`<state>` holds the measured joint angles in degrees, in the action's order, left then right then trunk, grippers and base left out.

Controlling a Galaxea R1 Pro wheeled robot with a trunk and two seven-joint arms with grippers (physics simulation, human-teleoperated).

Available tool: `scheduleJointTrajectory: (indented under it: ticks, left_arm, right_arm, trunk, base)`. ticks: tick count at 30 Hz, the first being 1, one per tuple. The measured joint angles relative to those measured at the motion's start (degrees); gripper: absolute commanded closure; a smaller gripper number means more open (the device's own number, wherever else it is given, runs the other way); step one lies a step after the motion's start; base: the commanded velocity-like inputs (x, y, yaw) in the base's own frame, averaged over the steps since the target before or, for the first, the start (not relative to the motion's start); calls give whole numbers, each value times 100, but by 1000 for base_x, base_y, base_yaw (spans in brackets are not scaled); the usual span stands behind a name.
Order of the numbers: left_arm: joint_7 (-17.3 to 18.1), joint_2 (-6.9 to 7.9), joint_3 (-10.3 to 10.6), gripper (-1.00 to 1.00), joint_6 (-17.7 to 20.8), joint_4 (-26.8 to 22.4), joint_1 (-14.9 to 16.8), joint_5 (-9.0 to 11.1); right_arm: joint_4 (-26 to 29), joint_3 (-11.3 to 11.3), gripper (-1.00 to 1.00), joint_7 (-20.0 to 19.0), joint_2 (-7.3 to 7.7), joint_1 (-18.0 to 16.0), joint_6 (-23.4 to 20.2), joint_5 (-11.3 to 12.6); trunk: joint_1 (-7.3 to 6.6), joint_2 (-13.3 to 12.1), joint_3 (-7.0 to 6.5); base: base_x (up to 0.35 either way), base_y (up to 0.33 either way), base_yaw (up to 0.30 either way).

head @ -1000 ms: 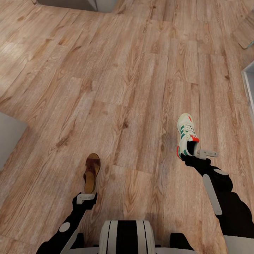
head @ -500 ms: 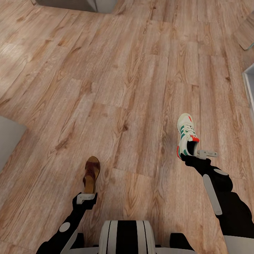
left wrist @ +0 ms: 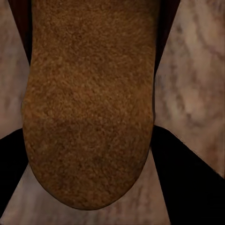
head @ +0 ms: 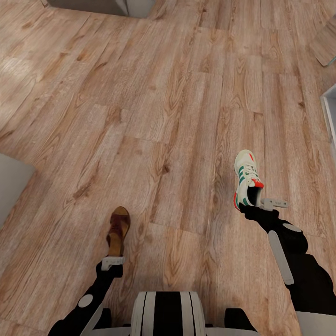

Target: Pick up the two gym shoes and the two sandals from the corridor floor and place them onto the hallstand (shoe rack) in the corridor, making sure they are on the rack and not on the floor. Arrange them so the two gym shoes are next to each other and the two sandals are next to each other.

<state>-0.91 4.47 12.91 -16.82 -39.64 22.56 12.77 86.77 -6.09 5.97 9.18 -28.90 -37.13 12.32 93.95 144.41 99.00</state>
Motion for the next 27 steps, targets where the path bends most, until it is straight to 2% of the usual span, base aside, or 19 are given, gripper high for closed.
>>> scheduleJointTrajectory:
  ticks: [22, 27]
  left_arm:
    - [-8, -7, -7, 100, -2, -8, -26, 36]
    - [-9, -7, -4, 100, 2, -518, -38, 28]
  right_arm:
    - [9, -2, 100, 8, 3, 0, -5, 0]
    - [9, -2, 100, 9, 3, 0, -6, -7]
  trunk:
    - [0, 0, 0]
    - [-8, -4, -66]
  base:
    - [0, 0, 0]
    - [0, 0, 0]
